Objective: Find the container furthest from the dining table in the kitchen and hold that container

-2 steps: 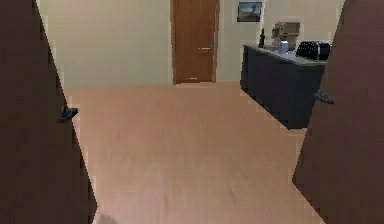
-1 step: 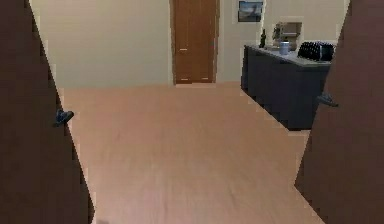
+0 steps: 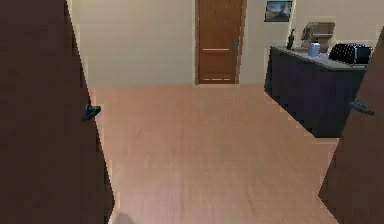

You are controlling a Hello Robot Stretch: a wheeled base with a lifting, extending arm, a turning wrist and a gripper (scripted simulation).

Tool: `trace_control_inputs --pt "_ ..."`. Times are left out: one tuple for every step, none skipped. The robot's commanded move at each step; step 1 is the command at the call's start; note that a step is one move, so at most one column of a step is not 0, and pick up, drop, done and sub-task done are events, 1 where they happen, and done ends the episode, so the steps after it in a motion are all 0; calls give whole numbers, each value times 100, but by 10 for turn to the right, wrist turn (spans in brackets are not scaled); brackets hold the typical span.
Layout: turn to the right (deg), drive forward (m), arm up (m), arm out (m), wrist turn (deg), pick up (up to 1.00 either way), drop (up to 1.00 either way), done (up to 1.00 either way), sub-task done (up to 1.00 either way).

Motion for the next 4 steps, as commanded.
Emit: trace_control_inputs --pt "0 100 0 0 0 0 0 0 0" --pt "-60 0 0 0 0 0 0 0 0" --pt "0 50 0 0 0 0 0 0 0" --pt "-450 0 0 0 0 0 0 0 0"
